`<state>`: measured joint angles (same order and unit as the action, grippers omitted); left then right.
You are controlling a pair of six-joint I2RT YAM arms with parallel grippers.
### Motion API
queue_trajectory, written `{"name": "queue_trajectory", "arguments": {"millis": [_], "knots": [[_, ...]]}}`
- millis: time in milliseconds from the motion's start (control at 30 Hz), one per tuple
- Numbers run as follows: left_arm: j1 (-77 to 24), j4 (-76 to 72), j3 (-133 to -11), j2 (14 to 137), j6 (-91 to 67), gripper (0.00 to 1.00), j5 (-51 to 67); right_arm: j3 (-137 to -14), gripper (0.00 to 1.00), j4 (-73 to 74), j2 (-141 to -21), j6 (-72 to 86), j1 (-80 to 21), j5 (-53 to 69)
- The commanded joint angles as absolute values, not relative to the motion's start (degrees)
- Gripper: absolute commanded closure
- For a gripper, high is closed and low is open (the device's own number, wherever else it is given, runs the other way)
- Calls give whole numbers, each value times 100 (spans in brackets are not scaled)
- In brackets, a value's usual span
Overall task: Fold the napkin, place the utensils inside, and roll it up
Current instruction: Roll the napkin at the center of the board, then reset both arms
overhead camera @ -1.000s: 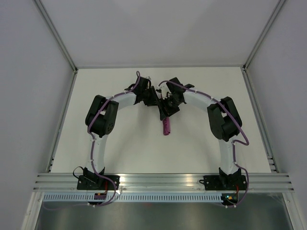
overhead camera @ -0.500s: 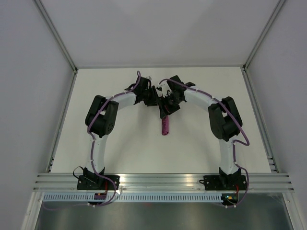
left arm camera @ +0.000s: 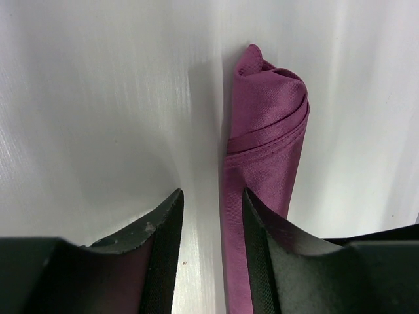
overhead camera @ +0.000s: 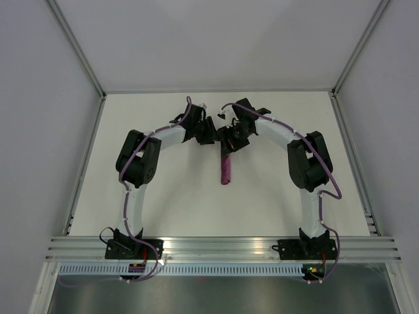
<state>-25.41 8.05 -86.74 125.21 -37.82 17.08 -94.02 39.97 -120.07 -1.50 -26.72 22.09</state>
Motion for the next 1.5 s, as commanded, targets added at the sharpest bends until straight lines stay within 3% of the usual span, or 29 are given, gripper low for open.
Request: {"name": "queue_trajectory", "arguments": {"millis": [0, 467, 733, 1167, 1467], "knots": [[-2514, 738, -8719, 12068, -3533, 53, 1934, -9633, 31, 4184, -11751, -114, -2637, 2021], [-2312, 677, -8649, 11374, -3349, 52, 2030, -9362, 30, 3781, -11190, -71, -2286, 2381], [-2118, 1081, -7886, 9698, -2874, 51, 2048, -8527, 28, 3358, -9802, -202, -1382, 2672], [-1995, 1739, -5880, 6498, -2083, 47, 2101, -7129, 21, 3111, -7094, -562, -299, 1864], [-1995, 2259, -5599, 5599, -1846, 46, 2057, -6442, 20, 2672, -6267, -413, -264, 1547]]}}
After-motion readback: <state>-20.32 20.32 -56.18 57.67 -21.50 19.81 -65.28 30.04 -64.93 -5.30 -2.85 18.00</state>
